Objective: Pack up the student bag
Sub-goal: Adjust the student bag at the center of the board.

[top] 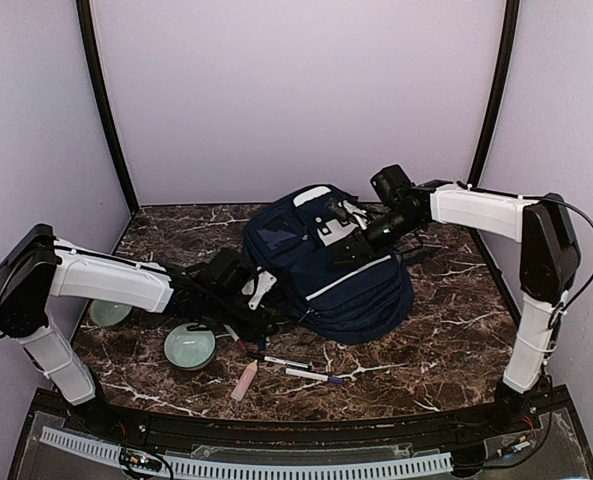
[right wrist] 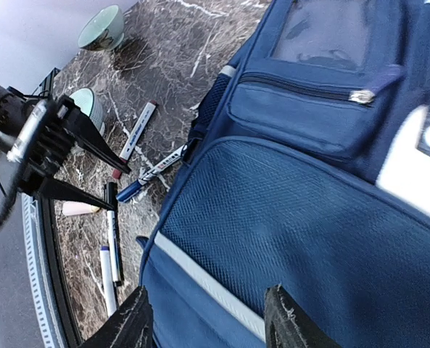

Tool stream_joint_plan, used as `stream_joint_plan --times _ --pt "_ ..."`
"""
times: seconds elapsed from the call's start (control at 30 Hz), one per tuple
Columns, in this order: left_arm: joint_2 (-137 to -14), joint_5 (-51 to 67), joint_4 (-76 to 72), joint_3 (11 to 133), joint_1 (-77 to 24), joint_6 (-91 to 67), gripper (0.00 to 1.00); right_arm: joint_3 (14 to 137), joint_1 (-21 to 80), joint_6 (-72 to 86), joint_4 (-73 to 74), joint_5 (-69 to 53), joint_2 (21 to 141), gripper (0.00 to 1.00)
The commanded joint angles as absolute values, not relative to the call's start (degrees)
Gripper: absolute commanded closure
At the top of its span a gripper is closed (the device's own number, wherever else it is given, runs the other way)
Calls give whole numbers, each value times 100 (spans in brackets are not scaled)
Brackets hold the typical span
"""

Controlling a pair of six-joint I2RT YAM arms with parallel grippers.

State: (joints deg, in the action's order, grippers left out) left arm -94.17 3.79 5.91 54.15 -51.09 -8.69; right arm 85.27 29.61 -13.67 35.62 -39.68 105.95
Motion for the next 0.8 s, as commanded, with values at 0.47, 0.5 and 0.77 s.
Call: stream_joint_plan --times 0.47,0.5,0.77 --pt "-10470 -117 -1311 5074 -5072 -833 44 9914 2310 -146 3383 -3137 12917 52" --pt "-10509 -164 -1387 5087 -5064 -819 44 9922 2282 -125 3384 -3120 12960 52" --pt "-10904 -380 -2073 5189 -4958 -665 46 9848 2242 -51 3357 -3308 13113 52"
